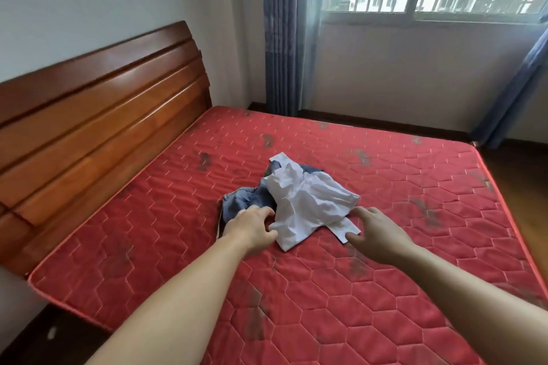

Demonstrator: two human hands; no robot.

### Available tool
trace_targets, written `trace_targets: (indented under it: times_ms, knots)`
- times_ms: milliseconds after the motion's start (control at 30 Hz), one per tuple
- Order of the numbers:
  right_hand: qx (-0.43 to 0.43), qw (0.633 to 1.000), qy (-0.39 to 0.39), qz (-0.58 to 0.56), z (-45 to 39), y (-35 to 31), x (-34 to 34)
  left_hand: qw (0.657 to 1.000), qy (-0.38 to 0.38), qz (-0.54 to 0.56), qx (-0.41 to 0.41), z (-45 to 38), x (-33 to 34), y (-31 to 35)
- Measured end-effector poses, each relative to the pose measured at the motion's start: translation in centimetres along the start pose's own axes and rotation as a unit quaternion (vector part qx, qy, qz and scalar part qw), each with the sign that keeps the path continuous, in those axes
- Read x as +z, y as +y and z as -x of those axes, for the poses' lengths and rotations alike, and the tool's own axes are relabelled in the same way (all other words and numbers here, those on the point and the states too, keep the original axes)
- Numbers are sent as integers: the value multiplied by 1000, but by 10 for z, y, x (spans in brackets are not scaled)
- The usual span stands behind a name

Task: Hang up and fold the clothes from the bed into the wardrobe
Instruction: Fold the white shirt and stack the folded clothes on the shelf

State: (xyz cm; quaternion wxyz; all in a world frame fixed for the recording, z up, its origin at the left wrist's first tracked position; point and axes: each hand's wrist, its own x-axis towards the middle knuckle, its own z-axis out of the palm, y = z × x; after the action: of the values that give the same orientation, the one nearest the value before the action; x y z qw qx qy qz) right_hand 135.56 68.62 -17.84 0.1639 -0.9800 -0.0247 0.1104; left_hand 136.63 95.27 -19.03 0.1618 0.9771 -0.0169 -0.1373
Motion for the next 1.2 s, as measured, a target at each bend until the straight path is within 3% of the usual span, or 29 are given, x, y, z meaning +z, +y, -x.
trace_targets:
  times_ms: [333,533,667,933,1033,1133,1200]
  knots:
    - [47,996,-56,-57,-167,39,37,998,-48,-16,-40,-151,35,-2]
    - [78,988,-110,-73,-243,57,126,990,-110,20,-87,-241,119,-24]
    - [128,970,-141,-148,-288,67,210,978,-143,74,-135,-303,192,-52]
    - [340,867,-159,-328,-355,79,360,949,-163,185,-194,-389,315,-112]
    - [410,799,-107,-428,-375,78,392,938,-156,241,-194,-400,343,-123]
    - [441,706,-82,-548,-391,69,403,941,-165,239,-171,-402,353,-126]
    - [432,677,-76,-591,-397,60,403,943,-199,232,-130,-400,356,-130]
